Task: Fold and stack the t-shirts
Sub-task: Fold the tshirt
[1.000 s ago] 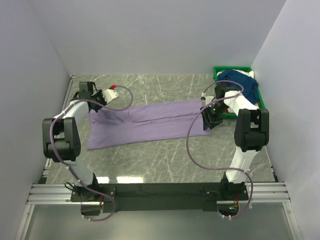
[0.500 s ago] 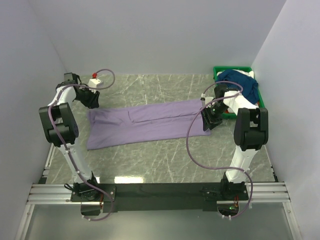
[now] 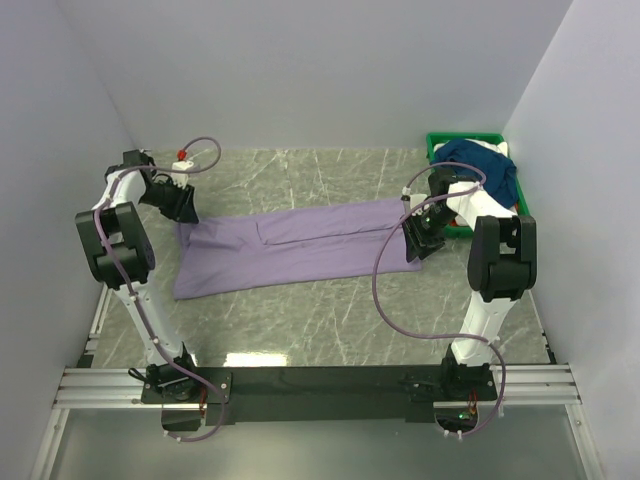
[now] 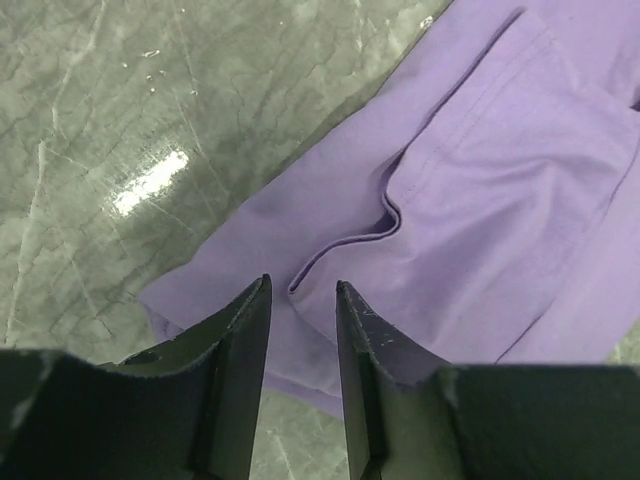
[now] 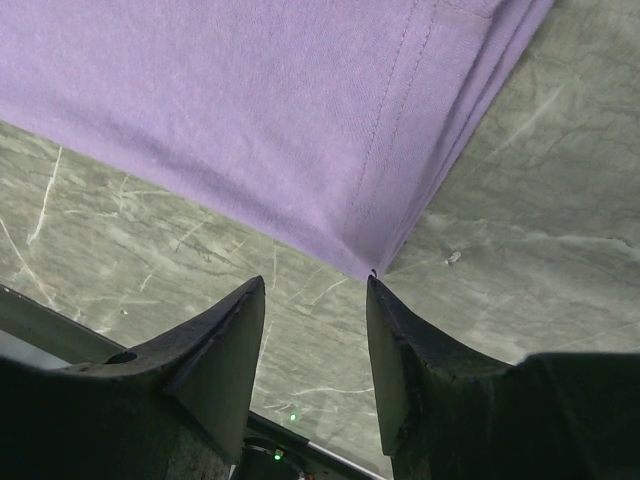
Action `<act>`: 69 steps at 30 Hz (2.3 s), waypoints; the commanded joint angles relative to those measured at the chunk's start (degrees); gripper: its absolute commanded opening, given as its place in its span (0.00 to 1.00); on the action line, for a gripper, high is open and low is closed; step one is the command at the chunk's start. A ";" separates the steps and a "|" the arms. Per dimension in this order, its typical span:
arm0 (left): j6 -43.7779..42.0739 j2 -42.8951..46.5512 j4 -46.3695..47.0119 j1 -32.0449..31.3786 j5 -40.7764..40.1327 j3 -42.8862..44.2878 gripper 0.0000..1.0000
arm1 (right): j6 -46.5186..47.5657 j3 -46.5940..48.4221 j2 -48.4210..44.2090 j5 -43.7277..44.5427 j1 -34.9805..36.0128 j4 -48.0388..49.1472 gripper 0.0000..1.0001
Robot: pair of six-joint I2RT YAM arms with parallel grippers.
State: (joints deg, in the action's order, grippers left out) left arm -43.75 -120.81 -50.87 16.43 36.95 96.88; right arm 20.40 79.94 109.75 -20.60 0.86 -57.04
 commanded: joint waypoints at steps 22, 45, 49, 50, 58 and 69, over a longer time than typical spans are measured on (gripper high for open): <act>1.82 -1.44 -1.42 0.89 3.74 4.54 0.09 | -0.01 3.20 0.55 0.21 -0.34 -0.88 0.52; -5.38 16.30 -6.08 -7.27 3.32 -11.43 0.01 | -0.10 2.85 0.90 0.12 -0.34 -0.80 0.52; -6.26 20.00 -3.01 -9.92 0.33 -22.49 0.01 | -0.01 2.85 0.99 0.12 -0.34 -0.71 0.52; -6.52 20.18 -2.22 -10.27 -0.29 -23.74 0.01 | -0.01 2.85 0.99 0.03 -0.25 -0.80 0.52; -5.56 19.57 2.80 -11.59 -6.54 -30.79 0.30 | 0.08 4.95 1.69 -0.93 -0.16 -1.85 0.52; 2.75 28.17 3.82 -6.58 1.38 -29.46 0.43 | -1.24 15.58 6.86 -4.53 0.80 -1.94 0.50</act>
State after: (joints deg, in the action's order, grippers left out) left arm -46.57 -97.97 -50.78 9.93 35.33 68.29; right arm 20.23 90.48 113.89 -23.22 1.04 -59.22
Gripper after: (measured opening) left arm 0.435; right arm 0.510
